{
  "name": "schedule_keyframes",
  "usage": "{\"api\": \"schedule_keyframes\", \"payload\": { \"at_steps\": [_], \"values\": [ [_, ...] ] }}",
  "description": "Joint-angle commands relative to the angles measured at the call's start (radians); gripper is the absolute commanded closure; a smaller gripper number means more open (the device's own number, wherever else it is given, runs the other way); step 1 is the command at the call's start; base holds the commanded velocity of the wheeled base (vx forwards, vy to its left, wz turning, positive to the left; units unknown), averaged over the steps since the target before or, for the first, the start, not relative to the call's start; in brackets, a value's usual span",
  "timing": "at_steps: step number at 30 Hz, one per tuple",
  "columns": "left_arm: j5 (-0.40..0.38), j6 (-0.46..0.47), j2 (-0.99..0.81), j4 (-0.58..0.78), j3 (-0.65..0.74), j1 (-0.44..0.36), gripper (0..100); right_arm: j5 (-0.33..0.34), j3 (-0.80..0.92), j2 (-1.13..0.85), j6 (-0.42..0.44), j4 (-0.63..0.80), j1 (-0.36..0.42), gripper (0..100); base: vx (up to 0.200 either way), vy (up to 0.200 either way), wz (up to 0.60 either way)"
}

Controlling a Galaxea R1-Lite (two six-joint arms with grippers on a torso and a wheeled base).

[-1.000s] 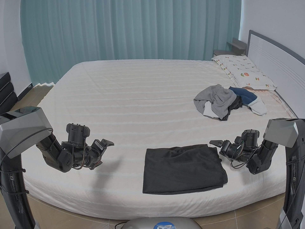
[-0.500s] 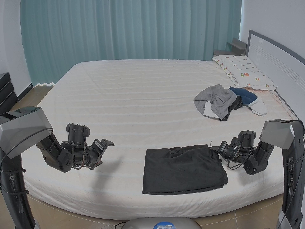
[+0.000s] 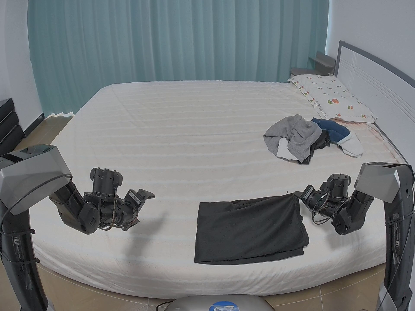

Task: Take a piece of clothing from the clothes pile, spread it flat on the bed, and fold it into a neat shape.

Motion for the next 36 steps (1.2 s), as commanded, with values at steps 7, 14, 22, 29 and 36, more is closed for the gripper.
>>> {"api": "schedule_keyframes", "payload": {
  "at_steps": [7, 14, 22, 29, 36],
  "values": [
    [0.000, 0.000, 0.000, -0.001, -0.001, 0.000, 0, -0.006, -0.003, 0.004, 0.001, 0.000, -0.008, 100, 0.000, 0.000, 0.00],
    [0.000, -0.002, 0.000, -0.001, -0.001, 0.000, 0, -0.006, 0.005, 0.009, -0.002, 0.012, -0.002, 0, 0.000, 0.000, 0.00],
    [0.002, -0.004, 0.000, -0.001, -0.004, 0.000, 0, 0.002, 0.157, -0.095, -0.028, 0.001, -0.009, 0, 0.000, 0.000, 0.00],
    [0.002, -0.005, 0.000, 0.001, -0.007, 0.000, 0, 0.086, 0.384, -0.184, -0.253, 0.003, -0.011, 0, -0.086, 0.000, 0.00],
    [0.002, -0.004, 0.000, -0.001, -0.006, 0.000, 0, 0.115, 0.424, -0.187, -0.296, 0.003, -0.009, 0, -0.171, 0.000, 0.00]
  ]
}}
